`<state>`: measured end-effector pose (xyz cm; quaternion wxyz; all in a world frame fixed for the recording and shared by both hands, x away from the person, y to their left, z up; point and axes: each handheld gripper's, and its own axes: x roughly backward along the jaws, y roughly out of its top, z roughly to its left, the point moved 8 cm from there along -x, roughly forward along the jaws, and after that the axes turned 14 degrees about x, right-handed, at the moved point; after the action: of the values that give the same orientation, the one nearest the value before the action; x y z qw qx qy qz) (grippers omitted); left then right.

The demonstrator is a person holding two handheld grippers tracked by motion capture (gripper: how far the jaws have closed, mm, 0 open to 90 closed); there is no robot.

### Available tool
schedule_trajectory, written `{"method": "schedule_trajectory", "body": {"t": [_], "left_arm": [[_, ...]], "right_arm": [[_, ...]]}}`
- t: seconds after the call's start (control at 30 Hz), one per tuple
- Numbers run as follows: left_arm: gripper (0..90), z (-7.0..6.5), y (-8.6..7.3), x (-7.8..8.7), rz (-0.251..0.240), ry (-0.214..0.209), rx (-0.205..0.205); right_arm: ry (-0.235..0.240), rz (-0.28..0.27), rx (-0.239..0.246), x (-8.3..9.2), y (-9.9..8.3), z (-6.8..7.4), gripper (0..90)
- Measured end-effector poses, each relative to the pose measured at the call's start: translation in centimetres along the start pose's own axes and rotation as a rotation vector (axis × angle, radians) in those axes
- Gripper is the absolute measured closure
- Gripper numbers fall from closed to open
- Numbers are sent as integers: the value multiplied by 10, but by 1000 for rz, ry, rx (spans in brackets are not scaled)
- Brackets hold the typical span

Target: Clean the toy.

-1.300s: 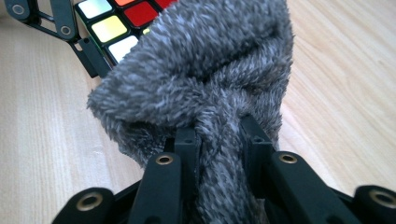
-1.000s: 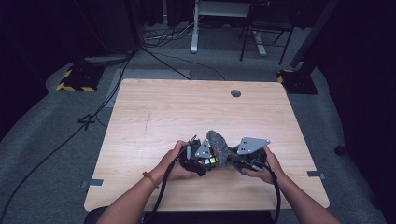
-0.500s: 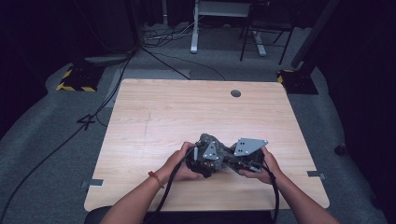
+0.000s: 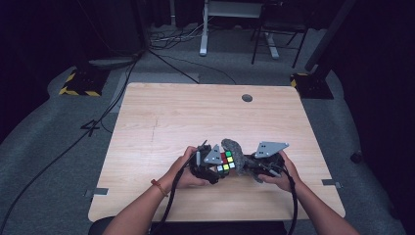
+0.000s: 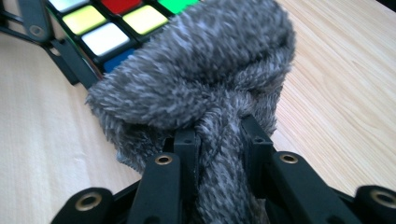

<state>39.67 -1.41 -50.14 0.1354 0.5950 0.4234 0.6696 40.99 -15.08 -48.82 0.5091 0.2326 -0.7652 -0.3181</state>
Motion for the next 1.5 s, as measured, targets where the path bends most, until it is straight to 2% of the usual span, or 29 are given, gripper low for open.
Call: {"method": "schedule_trajectory", "body": {"t": [0.07,0.17,0.27,0.4,0.5,0.7,0.8,0.93,1.0,1.1,1.13,1.23,1.33,1.4,1.5], "left_arm": [[339,-1,-1,-1,5,-7,-1],[339,-1,-3,-3,18,-2,-5],[338,-1,-5,-6,35,21,-28],[332,-3,-5,-10,51,20,-39],[331,-3,-4,-11,42,19,-38],[330,-2,-1,-14,40,25,-28],[331,0,-1,-14,44,39,-33],[334,0,2,-8,18,37,-33],[334,0,3,-4,5,43,-35],[334,1,4,0,-8,42,-36],[335,1,5,5,-24,41,-36],[334,2,8,11,-45,40,-37],[334,2,5,10,-19,60,-46],[334,3,3,7,-5,56,-50],[334,2,1,2,10,57,-50]], "right_arm": [[6,-16,19,-1,5,4,736],[17,-37,21,0,8,7,737],[32,-75,14,4,12,8,738],[45,-111,25,6,19,12,738],[50,-128,35,7,24,15,738],[65,-171,19,8,35,15,739],[58,-152,31,6,36,15,739],[29,-121,37,7,33,10,740],[11,-93,35,8,26,6,740],[10,-66,22,7,18,4,740],[6,-31,13,5,9,1,740],[13,-1,6,2,2,0,739],[13,-18,14,3,6,2,739],[6,-28,27,4,11,4,739],[16,-70,43,9,20,10,739]]}}
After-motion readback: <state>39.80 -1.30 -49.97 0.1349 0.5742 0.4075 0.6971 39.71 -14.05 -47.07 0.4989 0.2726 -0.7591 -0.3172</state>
